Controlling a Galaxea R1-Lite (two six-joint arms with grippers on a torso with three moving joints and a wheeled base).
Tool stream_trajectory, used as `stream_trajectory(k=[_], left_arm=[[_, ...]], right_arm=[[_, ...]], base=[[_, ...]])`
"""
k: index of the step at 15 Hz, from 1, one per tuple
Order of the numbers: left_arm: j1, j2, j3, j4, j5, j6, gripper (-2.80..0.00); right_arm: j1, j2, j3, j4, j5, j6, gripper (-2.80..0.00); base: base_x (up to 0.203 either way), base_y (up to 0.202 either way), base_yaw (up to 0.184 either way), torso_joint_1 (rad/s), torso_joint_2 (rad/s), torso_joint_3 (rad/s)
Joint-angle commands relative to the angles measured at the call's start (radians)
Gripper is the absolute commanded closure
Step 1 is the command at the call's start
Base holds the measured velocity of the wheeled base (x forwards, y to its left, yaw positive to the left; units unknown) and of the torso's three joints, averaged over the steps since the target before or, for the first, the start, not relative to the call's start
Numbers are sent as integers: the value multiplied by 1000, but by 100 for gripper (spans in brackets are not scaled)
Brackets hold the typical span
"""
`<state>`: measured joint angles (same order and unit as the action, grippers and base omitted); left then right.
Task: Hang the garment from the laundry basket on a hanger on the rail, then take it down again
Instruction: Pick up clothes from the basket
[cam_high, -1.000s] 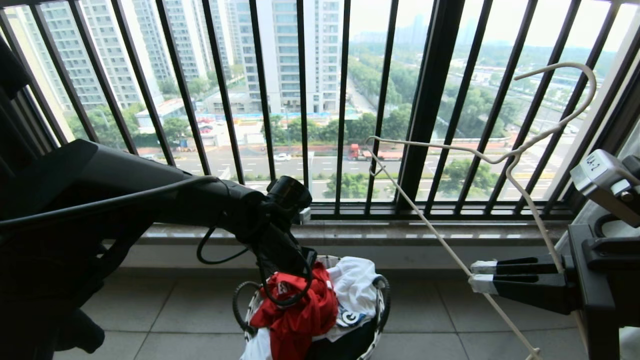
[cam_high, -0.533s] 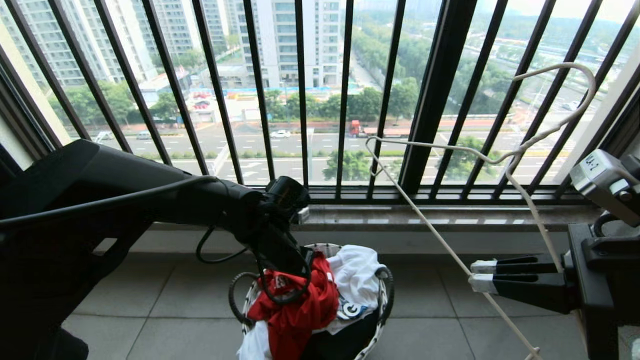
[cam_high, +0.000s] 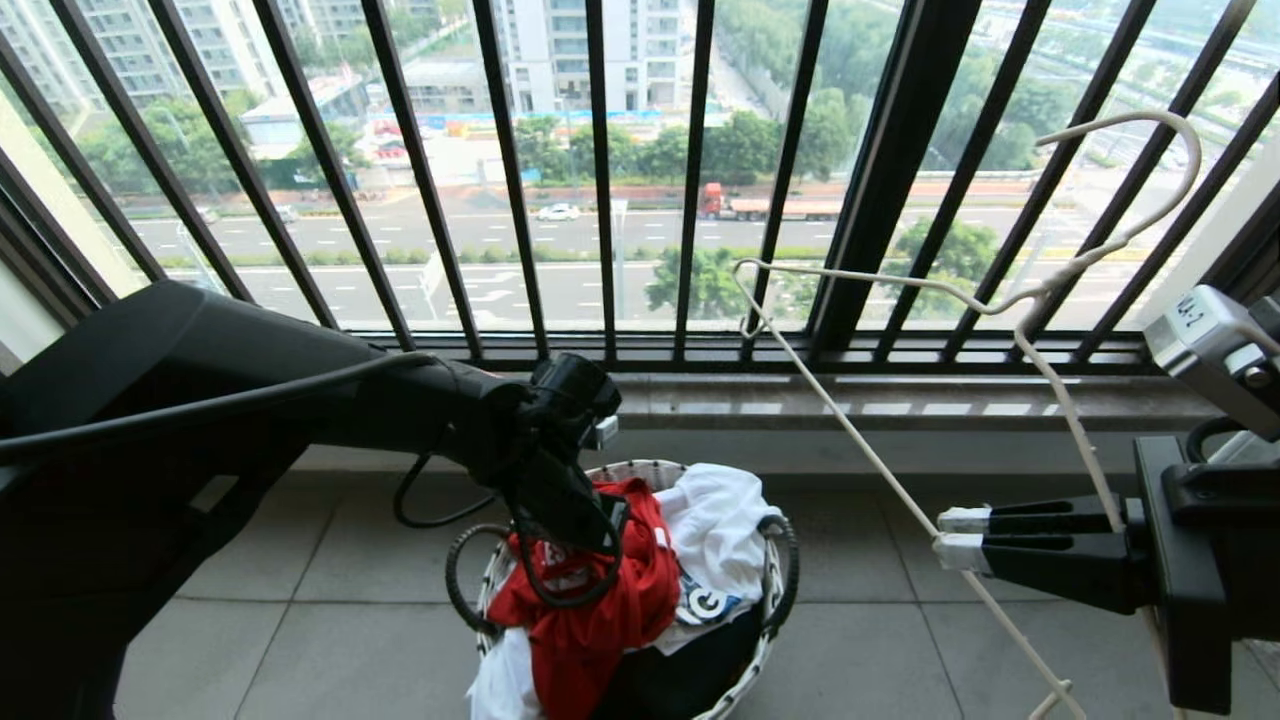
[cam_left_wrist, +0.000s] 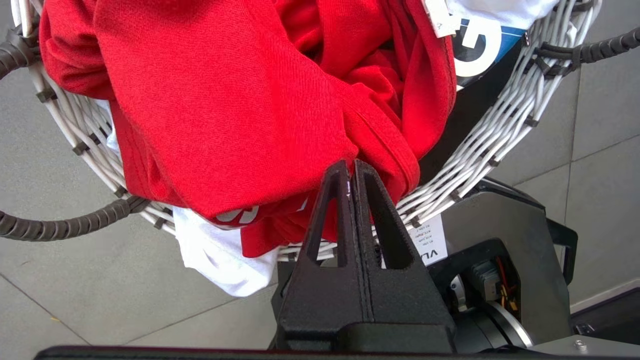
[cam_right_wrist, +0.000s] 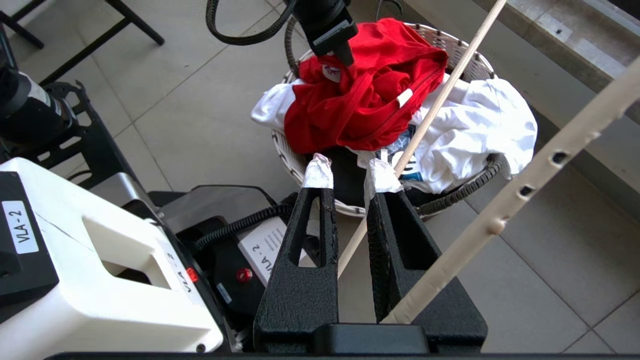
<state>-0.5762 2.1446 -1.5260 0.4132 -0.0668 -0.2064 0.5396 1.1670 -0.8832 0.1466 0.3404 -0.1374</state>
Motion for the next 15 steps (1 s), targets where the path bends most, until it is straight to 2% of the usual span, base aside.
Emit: stream_trajectory(k=[1,15], left_arm=[[-1,-10,0,4,1,-2,0],[-20,-215,85,-2,1,39,0]], right_arm=[[0,0,3,2,2,-1,0],[-6,-3,3,-1,2,-1,0]], base=[[0,0,0,1,6,-196],[0,0,0,2,3,-183]])
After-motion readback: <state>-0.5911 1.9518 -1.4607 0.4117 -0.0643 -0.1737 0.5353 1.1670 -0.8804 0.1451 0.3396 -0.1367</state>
